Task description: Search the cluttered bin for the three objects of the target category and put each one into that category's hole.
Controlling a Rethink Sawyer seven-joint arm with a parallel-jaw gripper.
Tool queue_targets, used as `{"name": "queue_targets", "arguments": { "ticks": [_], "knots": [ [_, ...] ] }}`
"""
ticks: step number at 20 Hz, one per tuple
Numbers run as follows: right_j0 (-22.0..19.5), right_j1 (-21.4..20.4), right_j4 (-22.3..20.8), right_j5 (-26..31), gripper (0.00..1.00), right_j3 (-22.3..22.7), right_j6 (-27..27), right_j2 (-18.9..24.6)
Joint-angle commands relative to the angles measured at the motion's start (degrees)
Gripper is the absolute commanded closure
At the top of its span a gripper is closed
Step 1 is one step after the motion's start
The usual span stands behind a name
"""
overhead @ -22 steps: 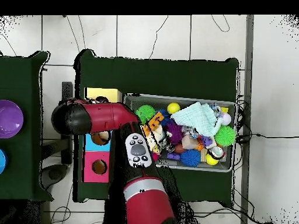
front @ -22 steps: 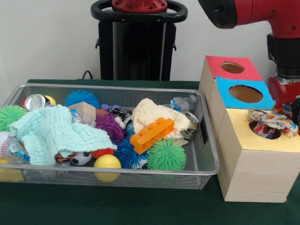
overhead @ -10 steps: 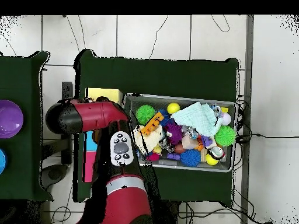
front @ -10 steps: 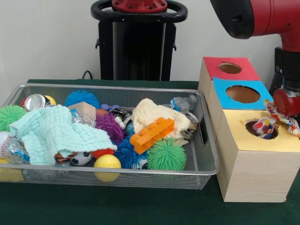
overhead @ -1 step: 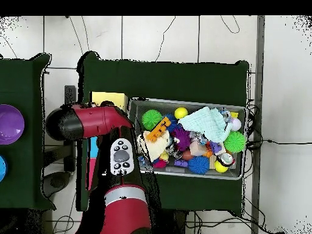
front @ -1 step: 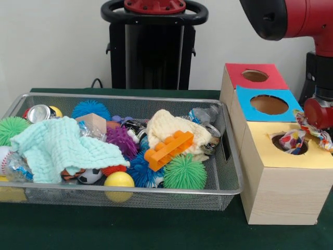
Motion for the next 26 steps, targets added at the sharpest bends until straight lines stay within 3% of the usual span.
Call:
{"name": "queue_targets", "arguments": {
  "ticks": [1, 10, 26],
  "knots": [
    [-3.6, 4.5, 1.4, 4.7, 1.00, 2.7, 9.6, -0.7],
    [-8.0, -0.4, 2.4, 3.1, 1.00, 8.9, 5.8, 6.5],
    [-9.8, -8.1, 2.3, 8.6, 1.00, 12.2, 5.6, 6.7]
  ]
}}
